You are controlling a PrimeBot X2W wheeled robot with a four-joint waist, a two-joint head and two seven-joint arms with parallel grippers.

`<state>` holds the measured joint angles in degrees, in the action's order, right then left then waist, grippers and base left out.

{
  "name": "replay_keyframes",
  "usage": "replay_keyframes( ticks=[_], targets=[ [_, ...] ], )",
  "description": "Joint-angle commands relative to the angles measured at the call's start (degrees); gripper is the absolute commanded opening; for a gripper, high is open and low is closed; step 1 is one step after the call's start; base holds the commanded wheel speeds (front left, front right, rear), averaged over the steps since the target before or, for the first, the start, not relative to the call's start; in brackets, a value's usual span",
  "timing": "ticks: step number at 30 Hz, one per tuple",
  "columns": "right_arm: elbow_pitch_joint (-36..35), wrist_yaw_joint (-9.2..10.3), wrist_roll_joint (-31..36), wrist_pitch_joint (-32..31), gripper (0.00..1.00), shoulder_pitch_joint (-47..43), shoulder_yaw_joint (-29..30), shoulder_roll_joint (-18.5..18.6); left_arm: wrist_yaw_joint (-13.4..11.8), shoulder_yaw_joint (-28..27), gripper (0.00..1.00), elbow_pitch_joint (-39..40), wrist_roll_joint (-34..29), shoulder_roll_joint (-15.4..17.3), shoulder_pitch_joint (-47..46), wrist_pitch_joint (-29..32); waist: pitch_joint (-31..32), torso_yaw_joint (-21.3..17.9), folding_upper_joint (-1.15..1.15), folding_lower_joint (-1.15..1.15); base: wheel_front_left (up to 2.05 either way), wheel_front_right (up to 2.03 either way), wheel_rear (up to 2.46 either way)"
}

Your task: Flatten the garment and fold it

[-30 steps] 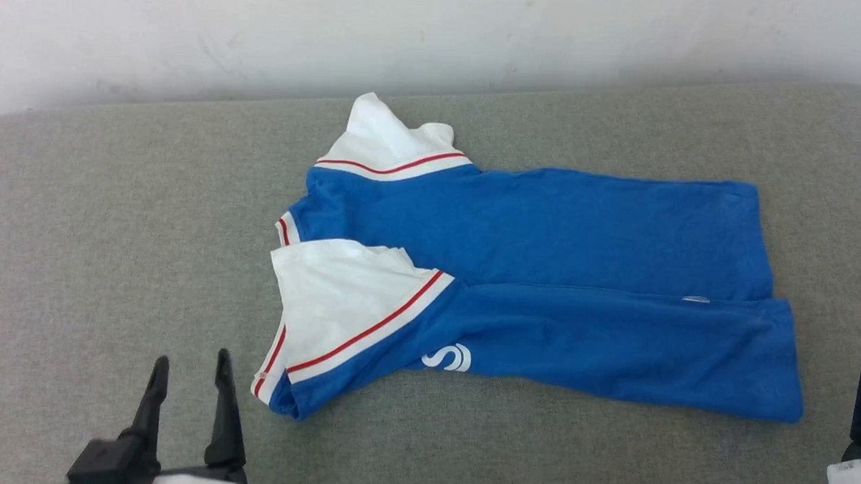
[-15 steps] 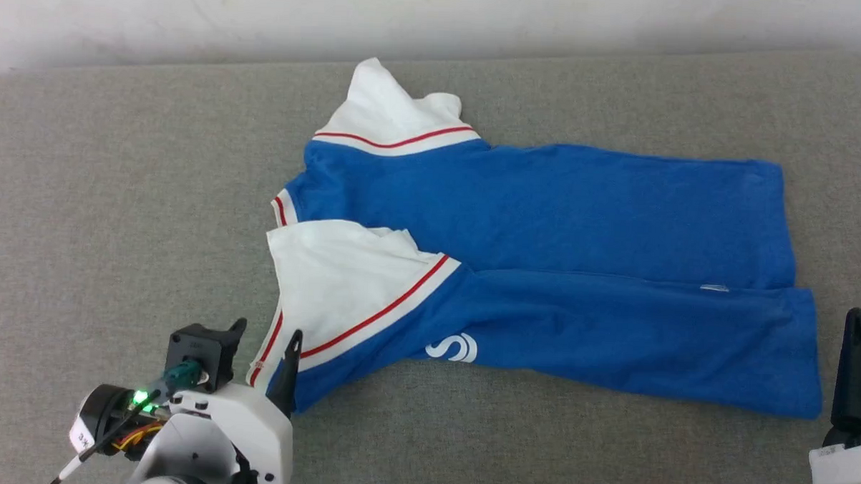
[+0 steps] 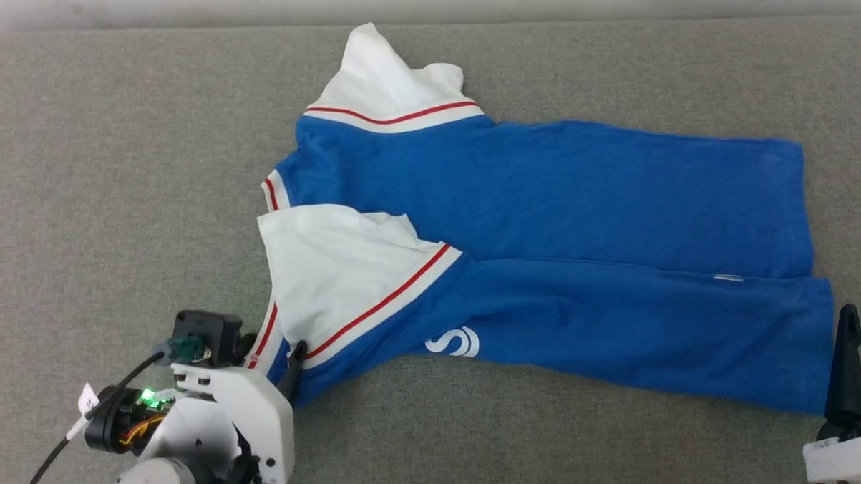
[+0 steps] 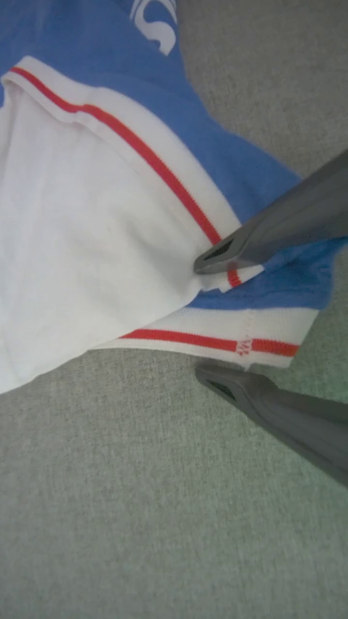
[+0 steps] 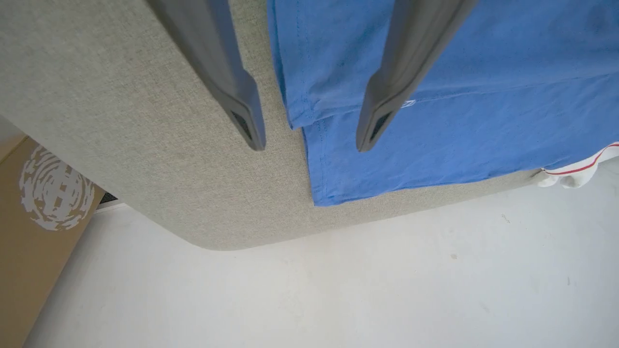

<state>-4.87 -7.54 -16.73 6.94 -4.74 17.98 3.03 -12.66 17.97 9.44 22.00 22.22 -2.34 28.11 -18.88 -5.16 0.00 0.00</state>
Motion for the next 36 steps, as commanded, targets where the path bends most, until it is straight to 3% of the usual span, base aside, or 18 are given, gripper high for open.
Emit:
replay_keyframes(
  ticks=[1, 2, 5, 11, 19, 24, 28, 36],
  targets=[
    [-0.30, 0.05, 0.04, -0.31, 1.00, 0.89, -0.29, -0.15, -0.08, 0.39, 1.00, -2.77, 0.71, 0.24, 0.88, 2.13, -0.20, 0.24, 0.00, 0.00, 0.00, 0.00, 0.00],
    [-0.50, 0.05, 0.26, -0.60, 1.00, 1.05, -0.57, -0.15, 0.29, 0.56, 0.00, -3.04, 1.09, 0.42, 0.79, 2.84, -0.30, 0.31, 0.00, 0.00, 0.00, 0.00, 0.00],
    [-1.34, 0.05, 0.69, -1.58, 1.00, 1.74, -1.19, -0.15, 1.40, 0.72, 0.00, -2.92, 3.45, 0.17, 1.27, 4.56, -0.46, 0.33, 0.00, 0.00, 0.00, 0.00, 0.00],
    [-5.67, 0.05, 2.61, -6.99, 1.00, 3.20, -2.11, -0.13, 0.44, -1.76, 0.00, 0.35, 6.32, -1.04, 2.89, 2.66, -0.06, -0.08, 0.00, 0.00, 0.00, 0.00, 0.00],
    [-10.12, 0.05, 1.04, -28.50, 1.00, -0.92, 2.26, 1.26, -1.49, -4.25, 0.00, 5.16, 6.67, -0.89, 4.90, 0.46, -0.04, -0.45, 0.00, 0.00, 0.00, 0.00, 0.00],
    [-10.05, 0.05, 1.75, -36.82, 1.00, -3.41, 4.41, 0.56, -2.03, -3.73, 0.00, 6.19, 6.33, -1.35, 4.90, 0.34, -0.44, -0.59, 0.00, 0.00, 0.00, 0.00, 0.00],
    [-8.04, 0.05, 1.36, -38.44, 1.00, -3.43, 3.85, 0.09, -2.11, -3.40, 0.00, 6.30, 6.32, -1.75, 4.66, -0.05, -0.65, -0.68, 0.00, 0.00, 0.00, 0.00, 0.00],
    [-0.71, 0.05, 1.35, -35.94, 1.00, -0.48, 0.80, -0.10, -2.33, -4.08, 0.00, 6.24, 6.58, -1.74, 4.42, -1.13, -0.71, -0.71, 0.00, 0.00, 0.00, 0.00, 0.00]
  ],
)
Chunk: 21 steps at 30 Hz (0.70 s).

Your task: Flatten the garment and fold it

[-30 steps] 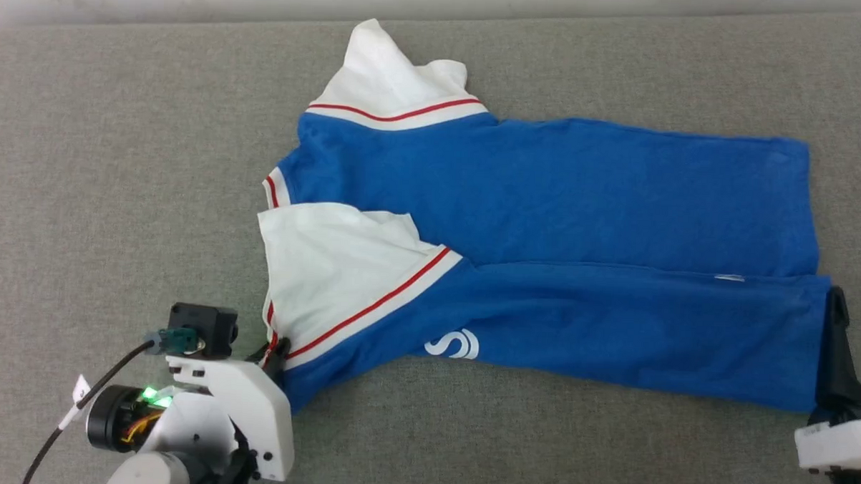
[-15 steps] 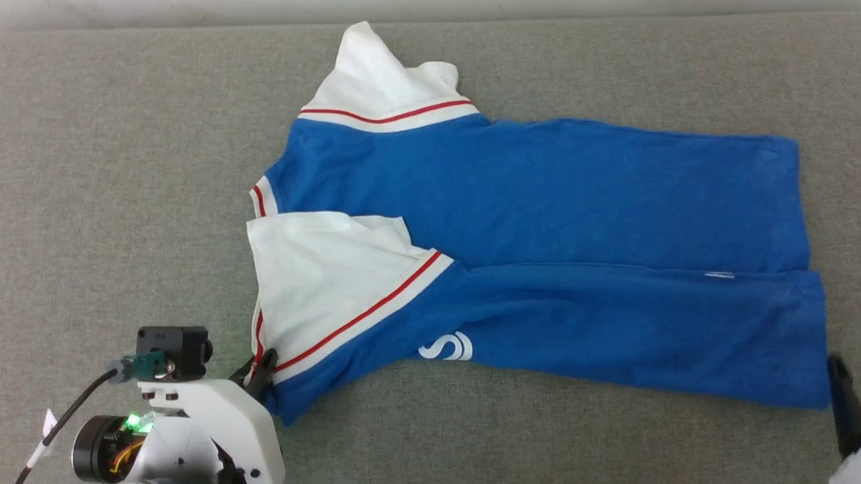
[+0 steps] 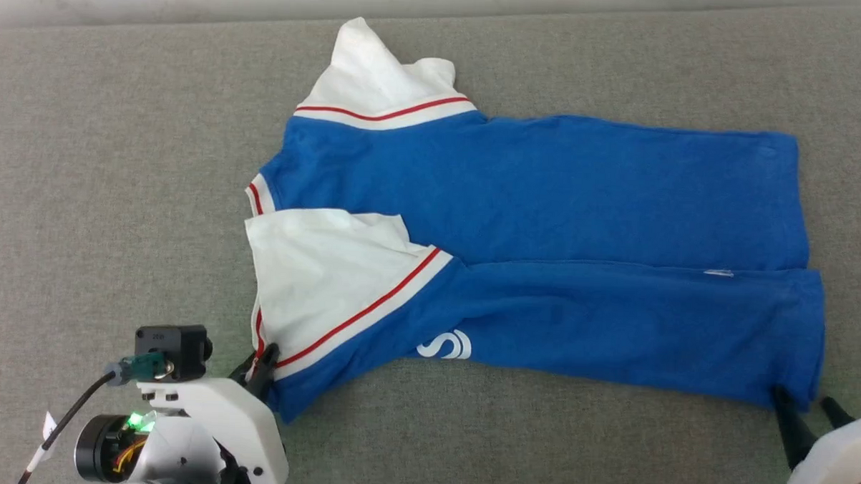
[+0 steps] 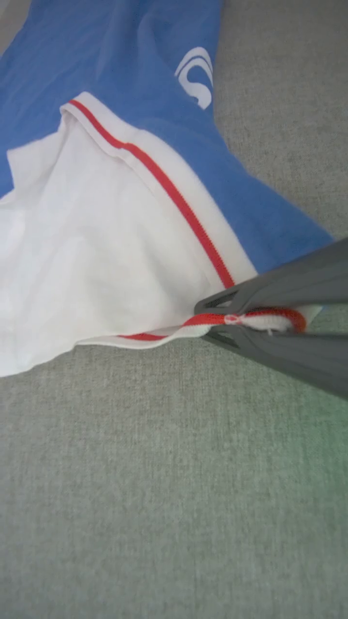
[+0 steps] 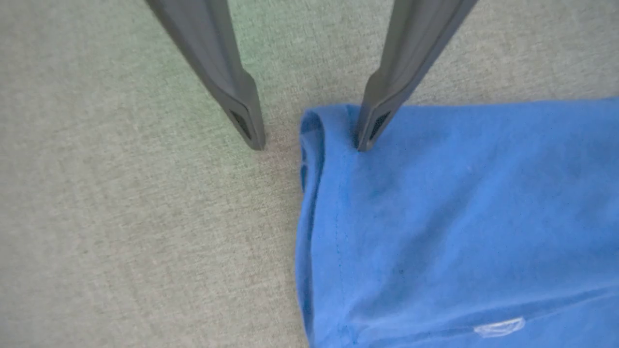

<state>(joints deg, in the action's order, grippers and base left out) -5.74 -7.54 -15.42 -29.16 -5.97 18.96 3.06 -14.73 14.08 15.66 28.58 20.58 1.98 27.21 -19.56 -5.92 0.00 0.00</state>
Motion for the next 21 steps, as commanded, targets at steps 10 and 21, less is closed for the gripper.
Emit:
replay_keyframes(
  ticks=[10, 21],
  targets=[
    [0.77, 0.05, 0.09, 1.14, 0.00, 3.31, 1.34, -0.16, -0.22, -1.21, 0.00, -0.49, 2.29, -1.61, 0.92, -2.32, 0.82, 0.70, 0.00, 0.00, 0.00, 0.00, 0.00],
    [-8.01, 0.05, -1.48, -3.37, 0.00, 1.32, 4.00, 0.55, 0.82, -5.01, 0.00, 6.28, 7.59, 0.25, 7.20, -1.46, 5.22, 1.15, 0.00, 0.00, 0.00, 0.00, 0.00]
  ],
)
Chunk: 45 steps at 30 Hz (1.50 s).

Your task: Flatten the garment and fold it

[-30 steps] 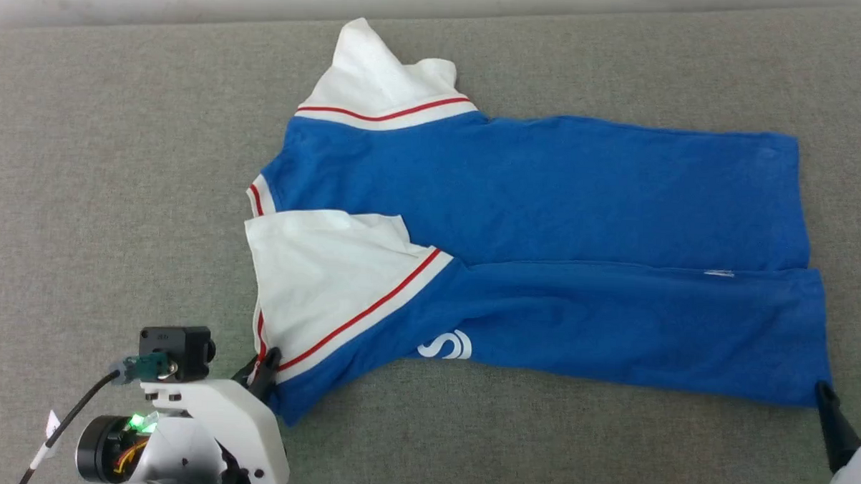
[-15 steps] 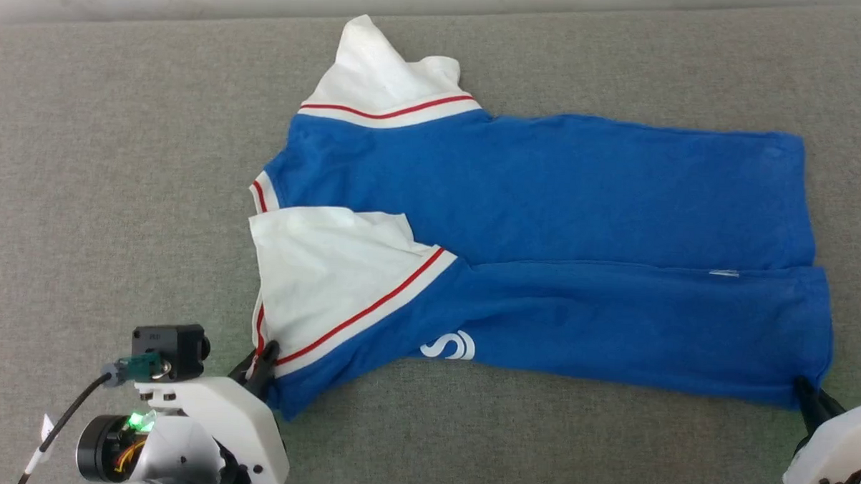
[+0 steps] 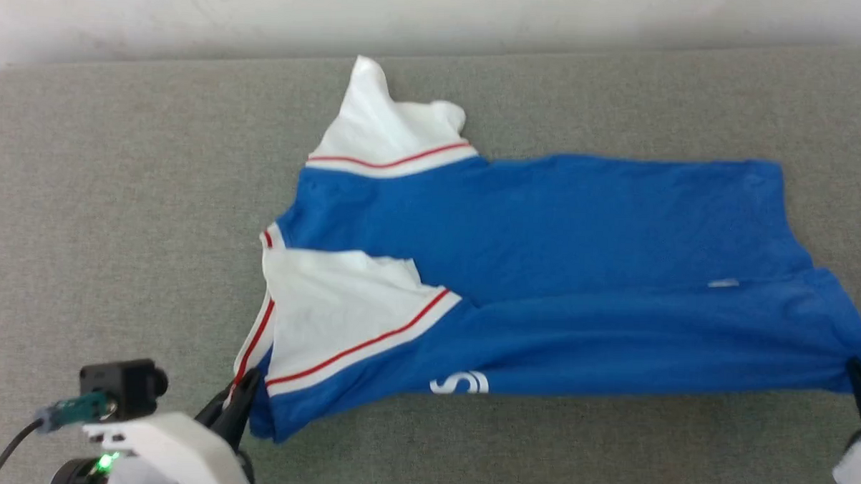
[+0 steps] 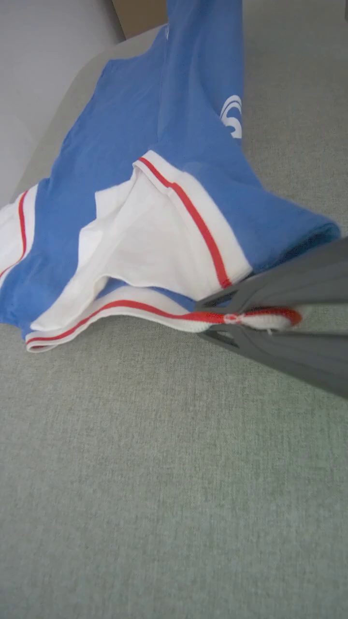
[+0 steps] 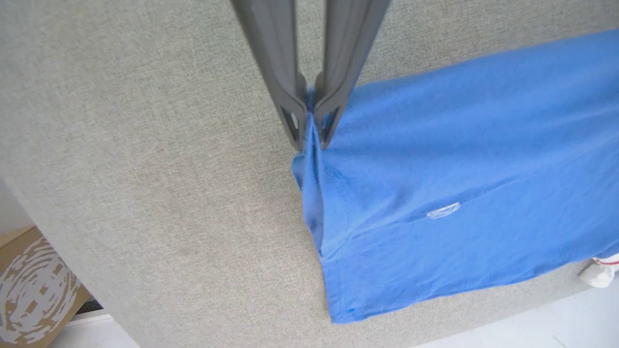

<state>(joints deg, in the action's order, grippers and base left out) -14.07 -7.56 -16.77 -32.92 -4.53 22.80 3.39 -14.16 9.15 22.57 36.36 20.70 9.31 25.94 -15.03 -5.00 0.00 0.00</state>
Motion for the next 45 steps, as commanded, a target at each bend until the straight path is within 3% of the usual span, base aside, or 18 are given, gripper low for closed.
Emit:
replay_keyframes(
  ticks=[1, 6, 14, 24, 25, 26, 27, 28, 29, 37, 45],
  targets=[
    [-0.54, 0.08, -0.33, -0.29, 0.00, -0.63, 0.54, 0.28, 0.16, -0.60, 0.00, 0.60, 0.25, 0.54, 0.97, 0.11, 1.05, 0.34, 0.00, 0.00, 0.00, 0.00, 0.00],
    [-3.73, 0.08, -1.54, -3.86, 0.00, -4.14, 2.94, 0.18, -1.05, -2.84, 0.00, 5.97, 2.27, 1.64, 7.49, 1.55, 2.02, 1.10, 0.00, 0.00, 0.00, 0.00, 0.00],
    [-3.94, 0.08, -2.87, -6.84, 0.00, -8.80, 5.54, -0.33, -2.13, -3.19, 0.00, 6.22, 6.52, -0.48, 16.47, 2.28, 1.12, 2.00, 0.00, 0.00, 0.00, 0.00, 0.00],
    [2.56, 0.08, -4.30, -2.73, 0.00, -7.95, 2.29, -0.49, 1.21, -0.93, 0.00, -2.45, 9.91, -4.57, 13.20, -0.35, 1.27, 2.78, 0.00, 0.00, 0.00, 0.00, 0.00],
    [3.05, 0.08, -4.26, -2.26, 0.36, -7.81, 1.98, -0.50, 1.52, -0.95, 0.10, -3.34, 9.94, -4.70, 12.70, -0.74, 1.41, 2.77, 0.00, 0.00, 0.00, 0.00, 0.00],
    [3.42, 0.08, -4.30, -1.63, 1.00, -7.63, 1.81, -0.50, 1.75, -1.13, 0.42, -4.12, 9.83, -4.85, 12.19, -1.40, 1.57, 2.75, 0.00, 0.00, 0.00, 0.00, 0.00],
    [3.73, 0.08, -4.29, -0.99, 1.00, -7.45, 1.73, -0.50, 1.92, -1.28, 0.50, -4.81, 9.76, -5.01, 11.81, -1.97, 1.74, 2.72, 0.00, 0.00, 0.00, 0.00, 0.00],
    [3.99, 0.08, -4.28, -0.49, 1.00, -7.30, 1.66, -0.50, 2.09, -1.29, 0.65, -5.39, 9.76, -5.11, 11.58, -2.27, 1.94, 2.68, 0.00, 0.00, 0.00, 0.00, 0.00],
    [4.17, 0.08, -4.27, -0.17, 1.00, -7.18, 1.60, -0.50, 2.26, -1.30, 1.00, -5.85, 9.79, -5.16, 11.44, -2.50, 2.19, 2.61, 0.00, 0.00, 0.00, 0.00, 0.00],
    [-0.97, 0.08, -4.32, 4.51, 1.00, -5.73, 4.13, -0.51, 3.20, -5.53, 1.00, -3.82, 9.44, -4.59, 11.27, -7.81, 3.37, 1.82, 0.00, 0.00, 0.00, 0.00, 0.00],
    [-3.97, 0.08, -1.27, 13.47, 1.00, -1.08, 4.31, -0.51, 3.02, -8.48, 1.00, 0.63, -2.97, 0.91, -1.85, -16.98, 0.17, 1.30, 0.00, 0.00, 0.00, 0.00, 0.00]
  ],
)
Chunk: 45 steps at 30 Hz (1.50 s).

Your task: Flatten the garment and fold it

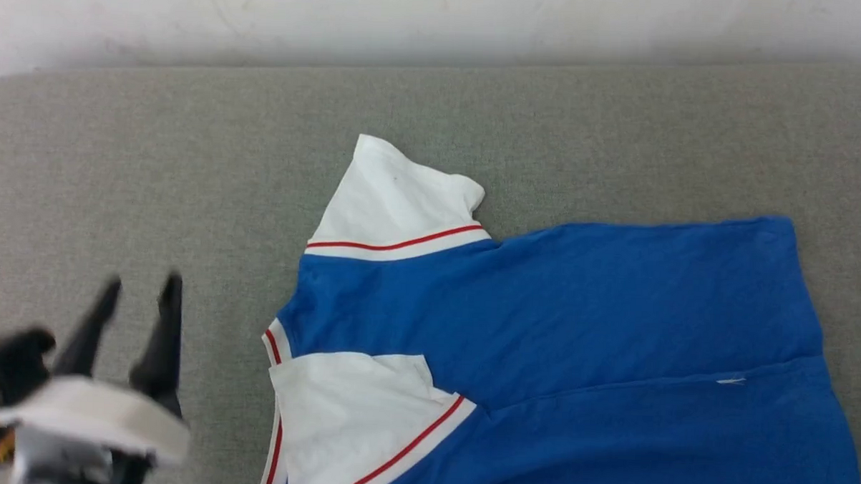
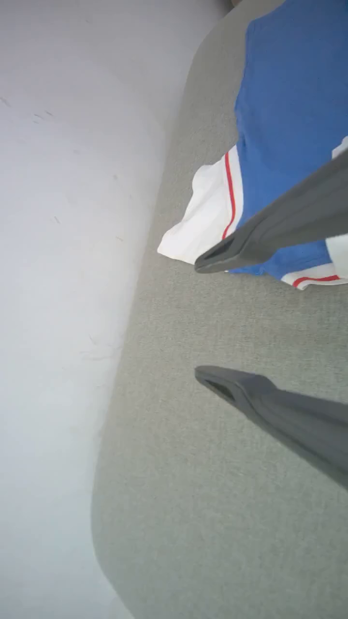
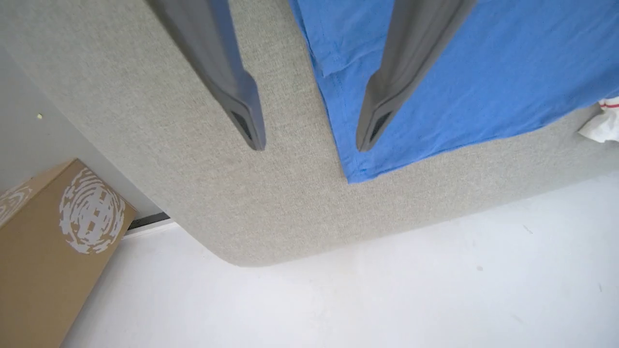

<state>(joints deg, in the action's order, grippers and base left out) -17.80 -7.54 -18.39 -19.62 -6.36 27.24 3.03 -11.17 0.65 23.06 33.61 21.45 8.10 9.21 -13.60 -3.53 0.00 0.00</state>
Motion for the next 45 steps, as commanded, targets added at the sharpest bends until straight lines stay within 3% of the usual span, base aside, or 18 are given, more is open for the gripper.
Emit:
replay_keyframes(
  ticks=[1, 6, 12, 16, 19, 24, 38, 39, 40, 45],
  targets=[
    [-0.29, 0.05, 0.82, 1.20, 1.00, 1.39, -0.83, -0.14, 0.00, 0.56, 1.00, 0.00, -2.31, 1.22, -3.57, -0.35, -2.03, -0.24, 0.00, 0.00, 0.00, 0.00, 0.00],
    [0.14, 0.05, 2.22, 5.64, 1.00, 4.55, -3.78, -0.15, 2.20, 5.10, 1.00, -3.18, -7.11, 3.90, -21.24, 2.26, -6.60, -0.63, 0.00, 0.00, 0.00, 0.00, 0.00],
    [1.44, 0.05, 2.45, 7.92, 1.00, 7.86, -7.17, -0.15, 9.12, 11.77, 1.00, -11.50, -7.62, 6.12, -41.77, 11.10, -12.43, -2.15, 0.00, 0.00, 0.00, 0.00, 0.00],
    [2.54, 0.05, 2.06, 8.79, 1.00, 9.57, -8.60, -0.15, 13.53, 15.86, 1.00, -17.77, -5.92, 6.27, -50.23, 18.33, -15.45, -3.72, 0.00, 0.00, 0.00, 0.00, 0.00],
    [3.54, 0.05, 1.71, 9.30, 1.00, 10.50, -9.09, -0.15, 15.29, 17.81, 1.00, -21.87, -2.93, 6.45, -53.03, 25.04, -17.17, -4.93, 0.00, 0.00, 0.00, 0.00, 0.00],
    [5.05, 0.05, 0.99, 10.07, 1.00, 11.26, -9.34, -0.15, 16.01, 18.19, 1.00, -24.84, 0.26, 7.28, -55.14, 30.87, -19.10, -6.45, 0.00, 0.00, 0.00, 0.00, 0.00],
    [5.31, 0.05, 1.32, 9.91, 1.00, 13.11, -8.81, -0.15, 15.37, 18.82, 1.00, -29.20, 3.35, 6.49, -55.63, 34.79, -22.33, -6.90, 0.00, 0.00, 0.00, 0.00, 0.00],
    [5.25, 0.05, 1.40, 9.80, 1.00, 13.24, -8.80, -0.15, 15.40, 19.05, 0.42, -29.28, 3.49, 6.39, -55.42, 35.00, -22.44, -6.85, 0.00, 0.00, 0.00, 0.00, 0.00],
    [5.19, 0.05, 1.50, 9.67, 1.00, 13.38, -8.90, -0.15, 15.56, 19.37, 0.00, -29.43, 3.90, 6.20, -55.09, 35.39, -22.50, -6.79, 0.00, 0.00, 0.00, 0.00, 0.00],
    [4.18, 0.05, 2.15, 8.80, 1.00, 14.35, -9.75, -0.15, 15.87, 19.29, 0.00, -29.40, 4.84, 5.82, -54.52, 34.39, -22.53, -6.58, 0.00, 0.00, 0.00, 0.00, 0.00]
  ],
)
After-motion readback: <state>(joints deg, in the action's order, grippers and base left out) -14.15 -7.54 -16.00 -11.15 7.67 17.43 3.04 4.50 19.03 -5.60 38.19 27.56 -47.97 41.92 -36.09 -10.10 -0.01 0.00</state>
